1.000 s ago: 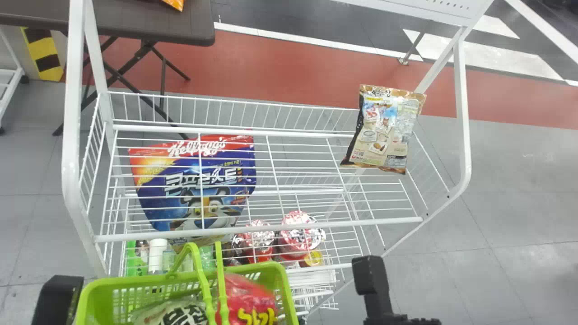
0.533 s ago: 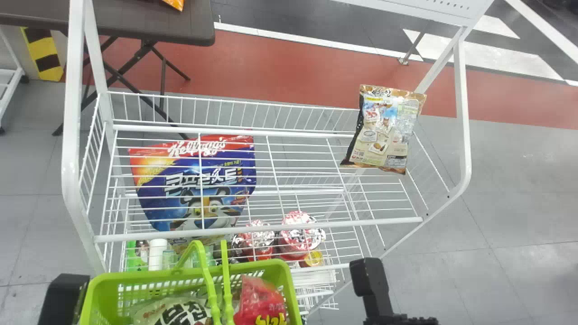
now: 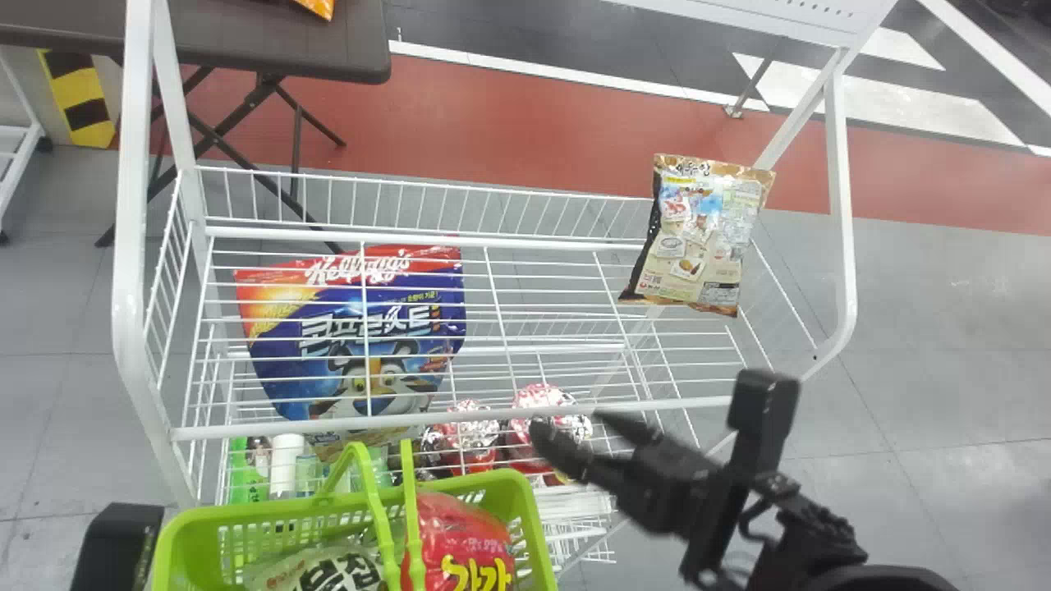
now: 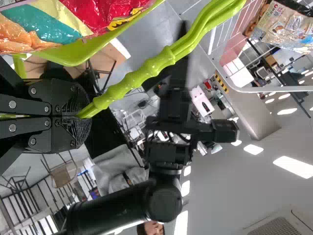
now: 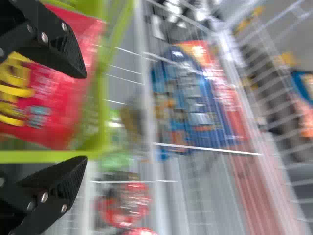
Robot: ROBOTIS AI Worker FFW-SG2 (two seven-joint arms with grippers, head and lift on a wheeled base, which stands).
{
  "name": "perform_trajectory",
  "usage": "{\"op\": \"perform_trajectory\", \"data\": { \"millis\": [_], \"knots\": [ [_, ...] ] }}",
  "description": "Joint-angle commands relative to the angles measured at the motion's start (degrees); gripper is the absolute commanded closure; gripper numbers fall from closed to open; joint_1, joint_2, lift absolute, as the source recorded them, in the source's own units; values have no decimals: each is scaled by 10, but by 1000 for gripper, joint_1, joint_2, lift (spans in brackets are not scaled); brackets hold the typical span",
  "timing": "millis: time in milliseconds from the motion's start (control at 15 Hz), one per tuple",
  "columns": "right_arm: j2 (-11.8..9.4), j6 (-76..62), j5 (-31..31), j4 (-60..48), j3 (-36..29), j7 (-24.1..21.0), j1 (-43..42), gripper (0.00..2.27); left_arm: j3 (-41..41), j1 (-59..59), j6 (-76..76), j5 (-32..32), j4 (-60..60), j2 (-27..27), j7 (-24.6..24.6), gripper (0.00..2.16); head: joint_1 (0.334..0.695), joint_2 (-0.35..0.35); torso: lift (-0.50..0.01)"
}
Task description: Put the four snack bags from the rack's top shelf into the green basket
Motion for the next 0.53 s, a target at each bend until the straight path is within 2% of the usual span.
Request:
{"op": "perform_trajectory", "data": {
  "millis": [0,133,267,400,467],
  "knots": [
    [1,-267,1,63,5,-55,-19,60,0,4,0,0,-3,1,-1,1555,695,-350,0],
    [1,-310,35,110,2,-113,-74,63,1,9,-4,0,-7,1,-1,1555,695,-350,0],
    [1,-317,89,183,-13,-142,-157,66,0,12,-4,0,-10,2,-2,1555,695,-350,0],
    [-1,-403,125,261,-29,-149,-219,83,-7,12,-2,-11,-9,2,-1,1555,695,-350,0],
    [0,-380,142,291,-43,-150,-254,83,-8,11,0,-11,-10,2,-1,1555,695,-350,0]
  ]
}}
